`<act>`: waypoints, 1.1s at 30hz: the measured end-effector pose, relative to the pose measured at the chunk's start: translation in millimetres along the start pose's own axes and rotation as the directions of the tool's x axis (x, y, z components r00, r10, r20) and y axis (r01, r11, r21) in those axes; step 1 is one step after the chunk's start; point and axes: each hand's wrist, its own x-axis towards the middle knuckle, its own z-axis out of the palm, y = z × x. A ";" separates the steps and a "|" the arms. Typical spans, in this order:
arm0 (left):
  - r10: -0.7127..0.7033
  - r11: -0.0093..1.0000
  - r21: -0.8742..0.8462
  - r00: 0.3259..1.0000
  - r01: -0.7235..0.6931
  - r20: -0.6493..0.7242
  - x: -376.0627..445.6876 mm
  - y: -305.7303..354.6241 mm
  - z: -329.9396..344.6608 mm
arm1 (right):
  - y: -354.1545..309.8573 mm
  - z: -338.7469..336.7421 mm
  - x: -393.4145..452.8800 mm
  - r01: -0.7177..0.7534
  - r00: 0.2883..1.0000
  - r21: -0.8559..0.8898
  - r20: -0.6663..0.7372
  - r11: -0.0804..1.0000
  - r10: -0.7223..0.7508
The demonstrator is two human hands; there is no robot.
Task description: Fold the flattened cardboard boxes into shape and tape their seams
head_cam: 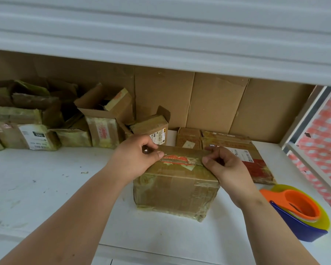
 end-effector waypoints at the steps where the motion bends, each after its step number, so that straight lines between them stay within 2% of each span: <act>1: 0.034 0.998 0.053 0.999 -0.034 -0.003 0.5 -0.4 0.0 | 0.6 -0.5 0.4 -0.001 1.000 -0.012 0.005 1.000 0.001; 3: 0.059 0.995 0.080 0.998 -0.057 -0.022 1.3 -4.5 1.2 | 2.5 -1.2 -0.2 -0.011 1.000 -0.009 0.012 1.000 0.011; 7: -0.024 0.995 -0.100 0.997 0.017 -0.069 3.0 -13.0 2.0 | 4.8 2.3 -1.1 -0.016 1.000 0.063 0.026 0.998 0.014; 11: -0.033 0.992 -0.122 0.998 0.027 -0.045 1.9 -12.2 2.2 | -0.1 -0.2 -0.4 0.045 0.999 -0.052 0.022 0.998 -0.044; 14: -0.003 0.987 -0.163 0.998 0.013 0.062 -4.5 -13.7 -1.7 | -1.8 -4.6 0.2 0.093 0.996 -0.145 0.025 0.985 -0.090; 17: 0.016 0.991 -0.134 0.988 0.004 0.151 -4.8 -13.3 -4.9 | -1.6 -5.9 -0.3 0.121 0.993 -0.173 0.031 0.977 -0.117; 21: 0.018 0.995 -0.097 0.988 -0.003 0.154 -4.5 -11.2 -5.7 | 0.0 -3.9 -2.4 0.107 0.994 -0.114 0.005 0.988 -0.107; 25: 0.027 0.996 -0.087 0.995 -0.019 0.092 -10.8 -11.3 -4.2 | 0.0 -2.4 -5.1 0.107 0.994 -0.067 0.005 0.992 -0.107; 31: -0.049 0.983 -0.169 0.989 0.073 0.141 -9.9 -8.9 -4.1 | 0.9 -2.1 -6.8 0.102 0.995 -0.047 0.003 0.994 -0.102; 33: -0.074 0.978 -0.184 0.990 0.095 0.118 -9.0 -6.5 -3.4 | 1.2 -2.4 -7.5 0.106 0.994 -0.052 0.003 0.993 -0.106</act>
